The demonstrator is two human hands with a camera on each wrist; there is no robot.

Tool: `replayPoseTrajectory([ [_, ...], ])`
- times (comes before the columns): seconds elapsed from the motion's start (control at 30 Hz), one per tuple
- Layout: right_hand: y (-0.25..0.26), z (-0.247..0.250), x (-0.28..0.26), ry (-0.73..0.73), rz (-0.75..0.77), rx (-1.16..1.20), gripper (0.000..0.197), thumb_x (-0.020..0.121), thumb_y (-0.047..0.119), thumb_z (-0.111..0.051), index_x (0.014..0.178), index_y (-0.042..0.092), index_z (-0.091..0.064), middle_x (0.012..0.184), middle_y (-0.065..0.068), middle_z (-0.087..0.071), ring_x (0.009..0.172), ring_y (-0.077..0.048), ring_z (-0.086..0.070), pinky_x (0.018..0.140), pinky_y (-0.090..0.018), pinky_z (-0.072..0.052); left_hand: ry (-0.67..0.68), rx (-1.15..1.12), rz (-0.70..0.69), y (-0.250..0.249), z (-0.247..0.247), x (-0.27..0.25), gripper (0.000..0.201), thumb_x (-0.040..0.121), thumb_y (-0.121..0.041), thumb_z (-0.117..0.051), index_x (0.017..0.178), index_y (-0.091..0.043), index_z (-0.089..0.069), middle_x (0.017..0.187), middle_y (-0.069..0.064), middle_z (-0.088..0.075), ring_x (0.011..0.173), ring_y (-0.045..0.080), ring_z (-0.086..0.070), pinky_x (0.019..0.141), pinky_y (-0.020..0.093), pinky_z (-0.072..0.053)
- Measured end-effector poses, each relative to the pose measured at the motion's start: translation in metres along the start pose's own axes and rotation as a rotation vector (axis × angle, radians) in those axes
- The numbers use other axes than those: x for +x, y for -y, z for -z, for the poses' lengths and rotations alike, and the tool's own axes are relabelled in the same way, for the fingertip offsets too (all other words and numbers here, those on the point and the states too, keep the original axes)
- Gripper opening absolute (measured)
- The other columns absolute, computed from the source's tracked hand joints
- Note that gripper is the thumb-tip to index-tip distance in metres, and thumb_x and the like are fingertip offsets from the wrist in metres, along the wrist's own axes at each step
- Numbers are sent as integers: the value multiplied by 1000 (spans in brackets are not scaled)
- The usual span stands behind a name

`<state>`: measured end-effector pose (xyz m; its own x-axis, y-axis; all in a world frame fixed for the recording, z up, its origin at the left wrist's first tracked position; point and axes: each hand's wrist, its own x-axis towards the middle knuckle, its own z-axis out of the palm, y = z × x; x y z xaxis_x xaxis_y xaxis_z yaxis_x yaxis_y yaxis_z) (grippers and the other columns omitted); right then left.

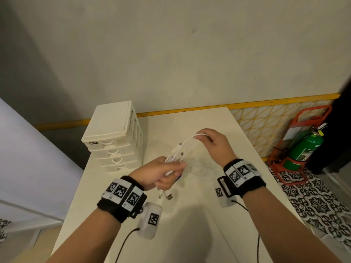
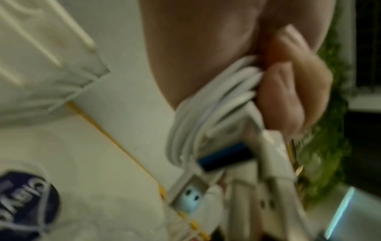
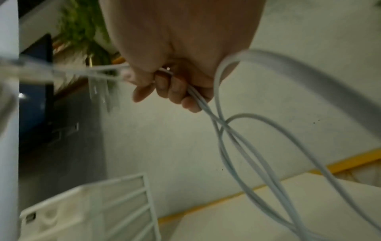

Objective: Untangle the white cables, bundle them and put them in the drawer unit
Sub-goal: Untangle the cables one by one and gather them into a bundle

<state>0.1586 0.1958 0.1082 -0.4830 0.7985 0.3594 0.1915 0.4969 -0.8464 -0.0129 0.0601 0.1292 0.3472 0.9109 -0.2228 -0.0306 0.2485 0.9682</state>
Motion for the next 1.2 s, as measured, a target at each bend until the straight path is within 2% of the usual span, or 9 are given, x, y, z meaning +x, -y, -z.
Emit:
replayPoseTrajectory([
  [0.17, -18, -37, -28, 298, -53, -281, 23, 98, 27, -40, 100, 11, -57, 81, -6, -64, 72, -24, -56, 65, -31, -38, 196, -623, -390, -28, -1, 9, 30, 93, -36, -54, 72, -14, -55, 42, -7, -27, 32, 9, -27, 35, 17, -25],
  [0.27, -23, -57, -42, 370, -116, -274, 18, 98, 23, -40, 88, 16, -54, 76, 1, -59, 70, -18, -52, 66, -29, -35, 165, -797, -547, -39, 2, 17, 34, 95, -39, -47, 76, -12, -54, 41, -5, -31, 34, 9, -26, 38, 20, -24],
  [0.5, -28, -58, -46, 497, -148, -356, 21, 96, 25, -43, 94, 11, -59, 87, -3, -64, 82, -22, -57, 73, -32, -41, -644, -780, -700, -42, 19, 31, 42, 96, -49, -35, 66, -19, -40, 39, -9, -29, 34, 5, -26, 39, 17, -26],
  [0.6, -17, -57, -47, 493, -60, -311, 19, 89, 20, -55, 105, 17, -64, 92, -5, -67, 85, -21, -60, 75, -31, -44, -1032, -577, -667, -42, 20, 37, 45, 100, -40, -39, 60, -19, -34, 42, -8, -30, 39, 8, -30, 42, 21, -29],
  [0.7, -3, -56, -48, 462, 5, -234, 26, 82, 16, -62, 107, 19, -67, 94, -5, -69, 85, -19, -61, 77, -29, -46, -1226, -140, -552, -34, 23, 43, 45, 99, -32, -45, 57, -17, -38, 44, -4, -39, 39, 9, -37, 42, 21, -34],
  [0.83, 12, -45, -34, 415, 105, -308, 20, 75, 19, -64, 95, 20, -68, 82, 5, -65, 80, -15, -56, 71, -28, -44, -936, 811, -189, -5, 30, 51, 47, 93, -41, -51, 59, -9, -48, 47, 6, -44, 39, 18, -43, 42, 34, -39],
  [0.9, 12, -39, -27, 415, 206, -402, 14, 72, 20, -61, 83, 20, -70, 69, 9, -58, 75, -12, -48, 71, -27, -37, -747, 1072, 1, 3, 25, 51, 52, 94, -43, -51, 55, -11, -39, 44, 2, -38, 38, 14, -36, 44, 27, -31],
  [1.1, -4, -28, -25, 327, 254, -390, 11, 75, 31, -68, 86, 29, -73, 77, 12, -67, 84, -10, -49, 87, -27, -32, -378, 620, 192, -5, 14, 39, 54, 95, -47, -46, 53, -13, -48, 35, -2, -43, 31, 14, -40, 37, 18, -33],
  [1.2, -12, -21, -28, 330, -11, -97, 8, 76, 21, -74, 84, 21, -75, 79, 8, -69, 78, -7, -58, 76, -20, -40, -271, 680, 200, -9, 17, 31, 50, 86, -50, -60, 56, -13, -45, 39, -1, -43, 35, 15, -38, 40, 21, -32],
])
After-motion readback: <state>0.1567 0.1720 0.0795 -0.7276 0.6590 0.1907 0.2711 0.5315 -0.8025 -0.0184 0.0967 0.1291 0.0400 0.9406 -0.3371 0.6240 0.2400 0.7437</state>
